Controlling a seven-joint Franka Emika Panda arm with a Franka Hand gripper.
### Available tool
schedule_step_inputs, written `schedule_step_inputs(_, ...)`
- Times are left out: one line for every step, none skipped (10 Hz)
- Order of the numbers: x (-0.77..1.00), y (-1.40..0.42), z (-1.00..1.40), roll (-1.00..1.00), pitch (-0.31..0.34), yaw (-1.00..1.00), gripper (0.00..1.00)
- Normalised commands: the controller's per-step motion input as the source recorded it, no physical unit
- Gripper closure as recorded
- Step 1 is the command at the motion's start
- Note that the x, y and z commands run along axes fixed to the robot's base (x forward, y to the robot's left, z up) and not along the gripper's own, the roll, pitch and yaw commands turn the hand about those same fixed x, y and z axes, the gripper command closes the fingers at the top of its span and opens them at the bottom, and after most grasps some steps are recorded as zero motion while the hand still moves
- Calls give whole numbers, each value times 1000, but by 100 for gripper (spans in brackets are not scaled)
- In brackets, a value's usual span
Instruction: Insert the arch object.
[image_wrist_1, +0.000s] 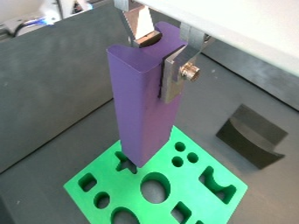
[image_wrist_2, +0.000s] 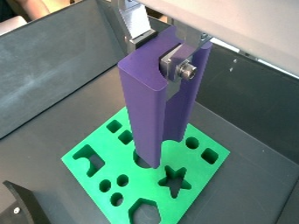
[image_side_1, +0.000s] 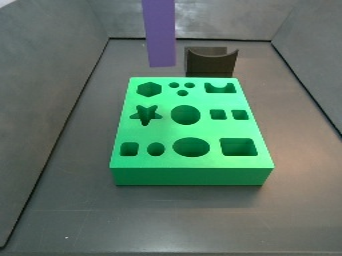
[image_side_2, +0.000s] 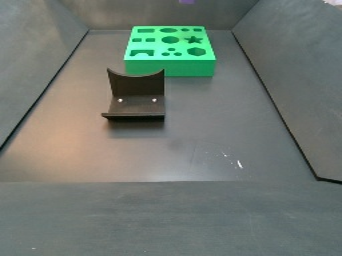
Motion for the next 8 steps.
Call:
schedule_step_inputs(411, 0, -429, 201, 0, -706, 100)
schedule_step_inputs(500, 0, -463, 219, -10, -649, 100)
schedule_step_inputs(554, 0, -486, 229, -13, -609, 100)
schedule_step_inputs(709, 0, -443, 210, -6, -486, 100)
schedule_step_inputs(880, 0, -146, 101, 0, -340, 100)
schedule_step_inputs(1000, 46, 0, 23, 0, -237, 100)
schedule_step_inputs(983, 94, 11, 0, 0, -257, 100)
schedule_step_inputs(914, 211, 0, 26, 26, -289, 100)
